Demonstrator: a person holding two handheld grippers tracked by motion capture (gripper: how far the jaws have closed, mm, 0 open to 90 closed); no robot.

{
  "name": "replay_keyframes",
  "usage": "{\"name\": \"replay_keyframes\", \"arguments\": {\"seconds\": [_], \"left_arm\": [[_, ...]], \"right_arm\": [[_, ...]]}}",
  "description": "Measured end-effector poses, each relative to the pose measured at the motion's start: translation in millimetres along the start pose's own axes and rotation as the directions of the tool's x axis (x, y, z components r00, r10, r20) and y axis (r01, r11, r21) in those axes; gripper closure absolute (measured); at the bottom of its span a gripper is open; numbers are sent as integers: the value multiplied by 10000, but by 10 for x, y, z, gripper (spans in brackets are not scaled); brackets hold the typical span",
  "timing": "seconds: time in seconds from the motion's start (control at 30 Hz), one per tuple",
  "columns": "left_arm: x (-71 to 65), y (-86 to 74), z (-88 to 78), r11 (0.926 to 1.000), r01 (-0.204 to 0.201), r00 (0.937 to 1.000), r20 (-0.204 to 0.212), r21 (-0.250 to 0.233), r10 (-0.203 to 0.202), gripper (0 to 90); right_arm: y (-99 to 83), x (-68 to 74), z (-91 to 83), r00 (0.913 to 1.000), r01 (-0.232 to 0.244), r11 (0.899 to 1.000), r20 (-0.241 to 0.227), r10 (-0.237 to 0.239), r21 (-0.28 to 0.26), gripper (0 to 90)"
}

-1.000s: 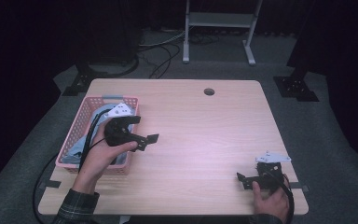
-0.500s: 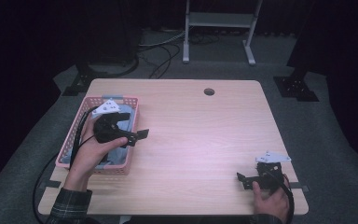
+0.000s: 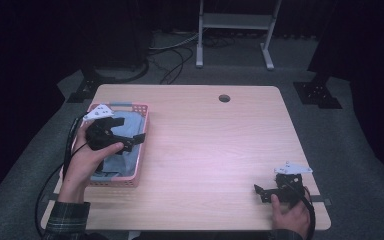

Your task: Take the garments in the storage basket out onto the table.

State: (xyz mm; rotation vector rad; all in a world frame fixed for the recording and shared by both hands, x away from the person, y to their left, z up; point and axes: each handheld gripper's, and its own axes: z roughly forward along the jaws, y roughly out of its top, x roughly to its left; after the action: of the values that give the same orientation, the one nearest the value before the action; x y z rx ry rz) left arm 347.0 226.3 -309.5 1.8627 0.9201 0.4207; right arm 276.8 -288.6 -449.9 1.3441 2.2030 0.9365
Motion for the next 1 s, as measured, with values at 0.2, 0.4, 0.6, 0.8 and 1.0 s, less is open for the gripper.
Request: {"name": "replay_keyframes", "arguments": {"seconds": [0.2,0.4,0.6,0.8,1.0], "left_arm": [[88,-18,-51,9999,137,9997,-188,-86,-139,0],[168,-45,-93,9995,277,9990,-341,-129,-281,0],[258,-72,-146,9988,436,9972,-595,-235,-449,0],[317,-95,-186,9982,524,9959,-729,-285,-543,0],[380,-117,-229,9973,624,9939,-886,-376,-655,0]], "right_arm": [[0,0,0,10000,-1,10000,0,1,0,0],[0,0,0,10000,3,10000,0,-3,0,0],[0,0,0,10000,2,10000,0,-2,-1,0],[0,0,0,10000,1,10000,0,-1,-1,0],[0,0,0,10000,1,10000,0,-1,0,0]]}}
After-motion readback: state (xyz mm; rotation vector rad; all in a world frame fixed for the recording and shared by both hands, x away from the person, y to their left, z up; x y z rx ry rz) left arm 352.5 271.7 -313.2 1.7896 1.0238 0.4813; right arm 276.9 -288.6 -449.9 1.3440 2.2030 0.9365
